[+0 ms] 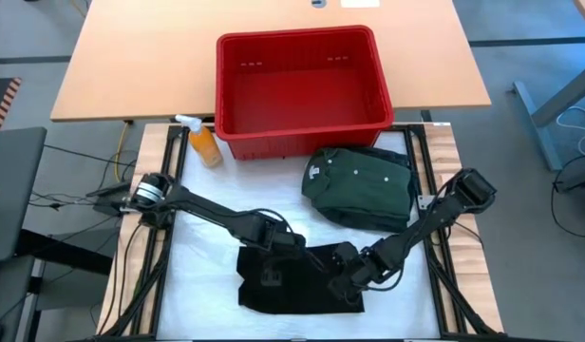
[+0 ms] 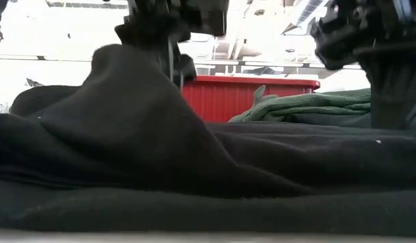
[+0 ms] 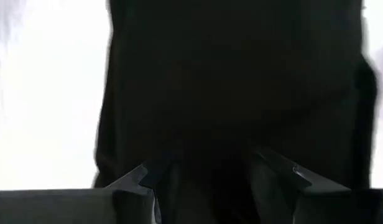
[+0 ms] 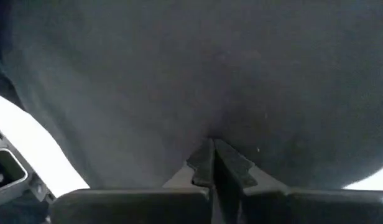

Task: Fold laundry
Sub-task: Fold the black shirt

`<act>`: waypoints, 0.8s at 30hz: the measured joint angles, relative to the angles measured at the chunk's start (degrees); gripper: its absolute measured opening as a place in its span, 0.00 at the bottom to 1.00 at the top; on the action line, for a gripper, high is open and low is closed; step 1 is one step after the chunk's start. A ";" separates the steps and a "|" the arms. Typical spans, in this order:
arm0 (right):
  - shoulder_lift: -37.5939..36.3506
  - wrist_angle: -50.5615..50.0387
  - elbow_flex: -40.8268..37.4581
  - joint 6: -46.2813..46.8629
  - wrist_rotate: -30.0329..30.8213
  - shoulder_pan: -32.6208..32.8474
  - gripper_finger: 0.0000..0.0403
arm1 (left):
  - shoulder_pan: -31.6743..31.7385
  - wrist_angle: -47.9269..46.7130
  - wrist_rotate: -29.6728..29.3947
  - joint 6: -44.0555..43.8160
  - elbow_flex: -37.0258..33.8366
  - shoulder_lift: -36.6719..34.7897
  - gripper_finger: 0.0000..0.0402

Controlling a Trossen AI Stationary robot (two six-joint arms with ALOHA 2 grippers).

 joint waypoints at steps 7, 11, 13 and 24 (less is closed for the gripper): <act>0.07 6.18 -6.12 0.69 3.26 -1.26 0.03 | -2.31 -12.94 5.73 -6.16 4.07 -0.55 0.39; 0.07 7.76 -7.93 -0.77 4.24 -2.35 0.07 | -6.52 -14.49 13.01 -15.75 3.85 -0.52 0.39; 0.07 7.61 -8.05 -2.92 4.18 -2.75 0.07 | -9.32 -14.88 14.95 -20.17 3.83 -0.52 0.39; -11.67 4.06 -8.18 -16.34 -4.36 -5.80 0.10 | -20.44 -15.74 5.55 -46.14 3.81 -3.21 0.39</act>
